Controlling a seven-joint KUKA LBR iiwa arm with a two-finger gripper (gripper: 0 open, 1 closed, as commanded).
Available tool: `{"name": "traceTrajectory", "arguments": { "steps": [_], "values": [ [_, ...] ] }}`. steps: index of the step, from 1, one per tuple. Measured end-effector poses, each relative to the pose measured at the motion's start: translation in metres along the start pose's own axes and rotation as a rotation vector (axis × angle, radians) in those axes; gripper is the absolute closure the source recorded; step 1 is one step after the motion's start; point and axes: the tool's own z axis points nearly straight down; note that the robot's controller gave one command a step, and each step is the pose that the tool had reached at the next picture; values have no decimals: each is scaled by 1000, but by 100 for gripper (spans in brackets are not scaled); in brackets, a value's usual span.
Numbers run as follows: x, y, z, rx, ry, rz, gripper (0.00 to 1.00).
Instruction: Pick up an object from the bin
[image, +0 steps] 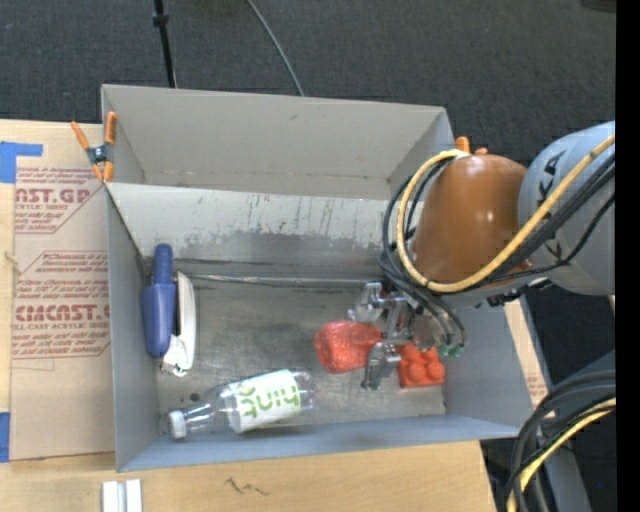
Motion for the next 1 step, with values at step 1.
{"name": "traceTrajectory", "arguments": {
  "steps": [1],
  "values": [
    [1, 1, -48, 0, 6, -57, 100]
  ]
}}
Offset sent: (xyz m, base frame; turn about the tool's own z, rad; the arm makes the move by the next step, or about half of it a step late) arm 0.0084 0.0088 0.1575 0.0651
